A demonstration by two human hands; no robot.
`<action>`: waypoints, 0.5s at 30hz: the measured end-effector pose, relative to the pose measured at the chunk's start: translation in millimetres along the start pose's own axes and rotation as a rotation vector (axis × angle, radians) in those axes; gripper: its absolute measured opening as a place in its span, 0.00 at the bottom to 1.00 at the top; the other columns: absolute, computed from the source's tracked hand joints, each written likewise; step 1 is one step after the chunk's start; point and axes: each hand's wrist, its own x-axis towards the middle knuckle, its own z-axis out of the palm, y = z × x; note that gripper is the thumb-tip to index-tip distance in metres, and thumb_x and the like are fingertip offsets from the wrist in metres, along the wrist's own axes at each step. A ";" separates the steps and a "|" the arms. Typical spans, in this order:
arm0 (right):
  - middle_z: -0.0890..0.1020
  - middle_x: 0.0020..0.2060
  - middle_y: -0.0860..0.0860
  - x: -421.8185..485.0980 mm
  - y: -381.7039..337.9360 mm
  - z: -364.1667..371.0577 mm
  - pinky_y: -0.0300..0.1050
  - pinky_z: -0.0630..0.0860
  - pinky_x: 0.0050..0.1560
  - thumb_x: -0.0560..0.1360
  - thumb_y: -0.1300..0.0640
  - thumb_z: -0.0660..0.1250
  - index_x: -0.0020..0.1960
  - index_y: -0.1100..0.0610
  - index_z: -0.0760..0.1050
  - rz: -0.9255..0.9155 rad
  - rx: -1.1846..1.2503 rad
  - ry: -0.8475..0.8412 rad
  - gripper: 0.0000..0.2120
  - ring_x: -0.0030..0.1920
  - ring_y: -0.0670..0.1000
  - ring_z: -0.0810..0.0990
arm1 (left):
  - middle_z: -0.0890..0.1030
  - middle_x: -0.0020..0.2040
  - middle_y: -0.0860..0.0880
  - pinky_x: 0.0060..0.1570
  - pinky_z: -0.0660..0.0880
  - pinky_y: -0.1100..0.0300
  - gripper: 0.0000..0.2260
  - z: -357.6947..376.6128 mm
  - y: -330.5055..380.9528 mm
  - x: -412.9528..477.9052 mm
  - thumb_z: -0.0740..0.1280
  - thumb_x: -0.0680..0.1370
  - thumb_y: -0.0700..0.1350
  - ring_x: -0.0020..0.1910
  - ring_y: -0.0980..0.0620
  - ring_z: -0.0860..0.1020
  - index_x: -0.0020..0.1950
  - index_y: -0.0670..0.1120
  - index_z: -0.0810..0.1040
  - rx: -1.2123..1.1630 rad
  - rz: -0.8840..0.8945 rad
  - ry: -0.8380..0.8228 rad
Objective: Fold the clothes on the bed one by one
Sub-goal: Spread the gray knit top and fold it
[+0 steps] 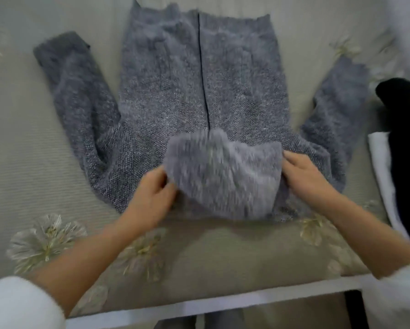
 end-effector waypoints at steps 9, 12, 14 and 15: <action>0.80 0.58 0.54 60.1 42.4 52.8 0.50 0.72 0.62 0.76 0.39 0.63 0.64 0.61 0.74 0.298 -0.021 0.142 0.28 0.59 0.54 0.77 | 0.74 0.61 0.57 0.54 0.67 0.65 0.29 5.1 -43.5 59.6 0.64 0.74 0.64 0.62 0.55 0.74 0.68 0.49 0.71 0.173 -0.522 -0.091; 0.82 0.53 0.59 40.5 52.0 61.6 0.57 0.74 0.60 0.77 0.44 0.64 0.59 0.62 0.77 0.304 0.061 0.157 0.22 0.55 0.60 0.80 | 0.82 0.49 0.66 0.41 0.72 0.76 0.09 0.9 -55.0 45.9 0.66 0.76 0.59 0.48 0.67 0.80 0.52 0.58 0.76 0.038 -0.522 -0.188; 0.80 0.51 0.67 35.0 53.5 61.4 0.61 0.75 0.58 0.79 0.47 0.63 0.53 0.68 0.76 0.332 0.096 0.110 0.22 0.53 0.66 0.79 | 0.83 0.43 0.65 0.43 0.75 0.72 0.09 -3.2 -54.5 40.4 0.66 0.75 0.59 0.44 0.66 0.81 0.51 0.57 0.77 -0.091 -0.565 -0.263; 0.82 0.46 0.66 34.3 54.8 58.6 0.57 0.77 0.54 0.78 0.47 0.63 0.47 0.67 0.77 0.356 0.078 0.065 0.21 0.49 0.65 0.81 | 0.84 0.45 0.61 0.49 0.77 0.65 0.14 -6.6 -53.6 37.7 0.67 0.73 0.61 0.45 0.61 0.83 0.53 0.54 0.78 -0.150 -0.612 -0.311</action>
